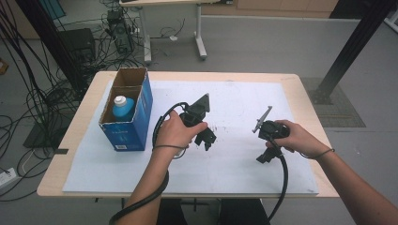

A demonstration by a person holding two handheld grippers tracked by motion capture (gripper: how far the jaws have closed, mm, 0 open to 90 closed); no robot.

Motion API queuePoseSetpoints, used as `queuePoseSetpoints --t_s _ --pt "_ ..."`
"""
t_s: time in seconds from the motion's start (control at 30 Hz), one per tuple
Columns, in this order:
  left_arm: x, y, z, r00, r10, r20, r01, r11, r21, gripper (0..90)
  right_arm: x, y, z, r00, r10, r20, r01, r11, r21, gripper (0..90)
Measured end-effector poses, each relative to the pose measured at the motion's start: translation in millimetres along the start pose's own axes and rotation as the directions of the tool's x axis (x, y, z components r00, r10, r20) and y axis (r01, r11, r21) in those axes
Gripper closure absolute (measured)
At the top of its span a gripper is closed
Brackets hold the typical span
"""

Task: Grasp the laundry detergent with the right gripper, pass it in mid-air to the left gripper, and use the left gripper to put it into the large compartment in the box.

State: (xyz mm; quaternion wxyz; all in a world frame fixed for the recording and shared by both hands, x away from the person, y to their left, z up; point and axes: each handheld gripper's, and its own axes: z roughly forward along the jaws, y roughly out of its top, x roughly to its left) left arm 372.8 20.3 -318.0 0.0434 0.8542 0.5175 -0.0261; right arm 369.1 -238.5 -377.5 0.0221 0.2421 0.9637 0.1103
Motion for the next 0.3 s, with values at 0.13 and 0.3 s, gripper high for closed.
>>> queuePoseSetpoints --t_s 0.13,0.3 --pt "0.6 -1.6 0.6 1.0000 0.004 0.001 -0.004 1.0000 0.005 7.8 1.4 1.9 -0.1 1.0000 -0.006 0.003 0.006 1.000 0.003 6.6" --pt "1.1 -3.0 0.1 1.0000 0.001 0.003 -0.001 1.0000 0.000 7.8 4.5 3.0 -1.3 0.9999 -0.007 0.008 0.007 1.000 -0.001 6.7"
